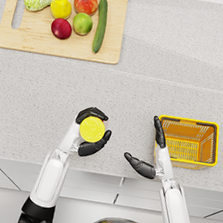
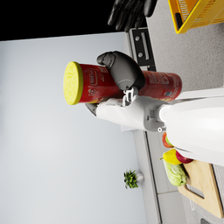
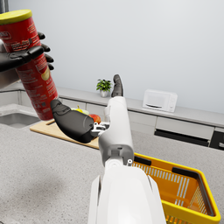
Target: Pick up the red potato chip and place it into the yellow basket
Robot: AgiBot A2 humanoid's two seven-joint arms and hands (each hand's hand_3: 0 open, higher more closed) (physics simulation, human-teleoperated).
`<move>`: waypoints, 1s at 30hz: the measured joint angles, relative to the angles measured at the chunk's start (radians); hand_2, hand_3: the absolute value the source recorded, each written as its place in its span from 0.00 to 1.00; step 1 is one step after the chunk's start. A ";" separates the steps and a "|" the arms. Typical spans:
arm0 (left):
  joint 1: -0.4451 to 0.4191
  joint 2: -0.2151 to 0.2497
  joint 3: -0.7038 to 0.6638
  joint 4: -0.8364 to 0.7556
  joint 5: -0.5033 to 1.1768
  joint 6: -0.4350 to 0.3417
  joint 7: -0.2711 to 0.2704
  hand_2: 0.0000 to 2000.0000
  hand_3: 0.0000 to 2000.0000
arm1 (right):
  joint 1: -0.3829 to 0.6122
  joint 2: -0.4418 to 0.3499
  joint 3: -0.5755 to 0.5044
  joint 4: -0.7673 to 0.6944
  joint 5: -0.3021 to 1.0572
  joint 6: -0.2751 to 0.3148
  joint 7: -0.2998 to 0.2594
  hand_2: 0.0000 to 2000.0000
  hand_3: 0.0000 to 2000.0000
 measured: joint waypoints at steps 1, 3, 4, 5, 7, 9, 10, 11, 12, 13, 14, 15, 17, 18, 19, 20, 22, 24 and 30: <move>0.008 0.014 0.035 -0.002 0.000 -0.002 0.000 1.00 1.00 | 0.008 -0.009 0.020 -0.011 0.000 0.000 0.000 0.00 0.00; 0.019 0.037 0.101 -0.004 0.000 -0.004 0.000 1.00 1.00 | 0.028 -0.030 0.048 -0.029 0.000 0.000 0.000 0.00 0.00; 0.022 0.047 0.130 -0.001 0.000 -0.005 0.000 1.00 1.00 | 0.038 -0.040 0.055 -0.038 0.000 0.000 0.000 0.00 0.00; 0.026 0.054 0.157 0.004 0.000 -0.006 0.000 1.00 1.00 | 0.047 -0.049 0.062 -0.046 0.000 0.000 0.000 0.00 0.00; 0.031 0.067 0.208 0.010 0.000 -0.005 0.000 1.00 1.00 | 0.061 -0.065 0.077 -0.061 0.000 0.000 0.000 0.00 0.00; 0.034 0.066 0.240 0.013 0.004 -0.011 0.002 1.00 1.00 | 0.073 -0.073 0.076 -0.070 0.002 -0.003 -0.001 0.00 0.00; 0.034 0.062 0.249 0.012 0.005 -0.019 0.000 1.00 1.00 | 0.077 -0.075 0.073 -0.074 0.003 0.018 -0.003 0.00 0.00; 0.036 0.056 0.254 0.009 0.006 -0.020 0.000 1.00 1.00 | 0.079 -0.076 0.071 -0.076 0.003 0.042 -0.004 0.68 0.16; 0.037 0.052 0.257 0.004 0.007 -0.009 0.000 1.00 1.00 | 0.079 -0.074 0.066 -0.077 0.004 0.120 -0.003 1.00 0.33; 0.037 0.047 0.262 0.000 0.007 0.008 0.000 1.00 1.00 | 0.080 -0.073 0.063 -0.078 0.005 0.167 -0.003 1.00 0.49; 0.035 0.042 0.267 -0.003 0.006 0.022 -0.004 1.00 1.00 | 0.081 -0.073 0.059 -0.078 0.005 0.192 -0.002 1.00 0.65; 0.033 0.038 0.272 -0.005 0.005 0.037 -0.006 1.00 1.00 | 0.082 -0.072 0.057 -0.076 0.005 0.209 -0.001 1.00 0.82; 0.030 0.033 0.281 -0.006 0.003 0.058 -0.008 0.00 0.67 | 0.083 -0.072 0.057 -0.076 0.004 0.221 -0.003 1.00 1.00; 0.025 0.030 0.281 -0.009 0.003 0.074 -0.005 0.00 0.51 | 0.085 -0.074 0.060 -0.074 0.003 0.219 -0.004 1.00 1.00; 0.018 0.026 0.274 -0.014 0.002 0.083 -0.004 0.00 0.35 | 0.088 -0.079 0.058 -0.070 0.003 0.212 -0.004 1.00 1.00; 0.008 0.021 0.258 -0.021 0.002 0.090 -0.002 0.00 0.18 | 0.093 -0.085 0.045 -0.067 0.002 0.210 -0.004 1.00 1.00; -0.016 0.004 0.210 -0.051 0.001 0.096 -0.001 0.00 0.00 | 0.113 -0.105 -0.009 -0.058 0.002 0.214 -0.001 1.00 1.00; -0.044 -0.015 0.131 -0.089 0.000 0.101 0.000 0.00 0.00 | 0.150 -0.125 -0.097 -0.050 0.001 0.222 0.000 1.00 1.00; -0.086 -0.022 -0.192 -0.135 0.000 0.105 0.001 0.00 0.00 | 0.250 -0.107 -0.406 -0.065 0.000 0.230 0.002 1.00 1.00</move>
